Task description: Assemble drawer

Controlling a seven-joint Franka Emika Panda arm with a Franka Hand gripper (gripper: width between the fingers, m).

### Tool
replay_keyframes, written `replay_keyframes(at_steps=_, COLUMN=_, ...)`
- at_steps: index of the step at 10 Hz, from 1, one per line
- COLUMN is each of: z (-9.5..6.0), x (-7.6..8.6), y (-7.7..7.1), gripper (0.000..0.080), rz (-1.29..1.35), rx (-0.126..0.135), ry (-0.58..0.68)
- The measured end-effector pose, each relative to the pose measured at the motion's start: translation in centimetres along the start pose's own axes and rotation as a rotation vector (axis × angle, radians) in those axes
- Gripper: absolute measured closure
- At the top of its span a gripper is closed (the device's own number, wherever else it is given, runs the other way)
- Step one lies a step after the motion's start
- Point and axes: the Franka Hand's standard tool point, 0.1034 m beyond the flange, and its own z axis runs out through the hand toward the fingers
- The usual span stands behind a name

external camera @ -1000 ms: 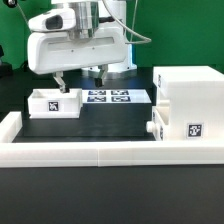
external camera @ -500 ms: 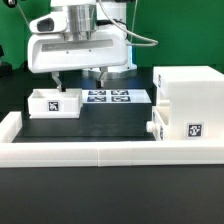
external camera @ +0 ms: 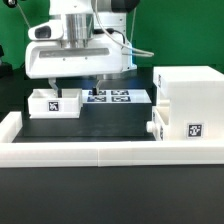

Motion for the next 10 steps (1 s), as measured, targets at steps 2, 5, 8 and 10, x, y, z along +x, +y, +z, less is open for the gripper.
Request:
replay_keyframes(at_steps=2, z=1.0, x=-1.1, y=-1.1, gripper=0.015, rz=-0.003, rx=0.003, ry=-0.005)
replay_keyframes(at_steps=5, z=1.6, x=-1.6, y=-1.3, gripper=0.015, rz=-0.01, rx=0.0, ry=0.002)
replay_keyframes(at_steps=8, z=1.6, x=-1.7, y=-1.0, gripper=0.0276, rz=-0.028, rx=-0.004, ry=0.008)
replay_keyframes(at_steps=10, z=1.6, x=-1.7, y=-1.0, gripper=0.0549, rz=-0.028, rx=-0.004, ry=0.008)
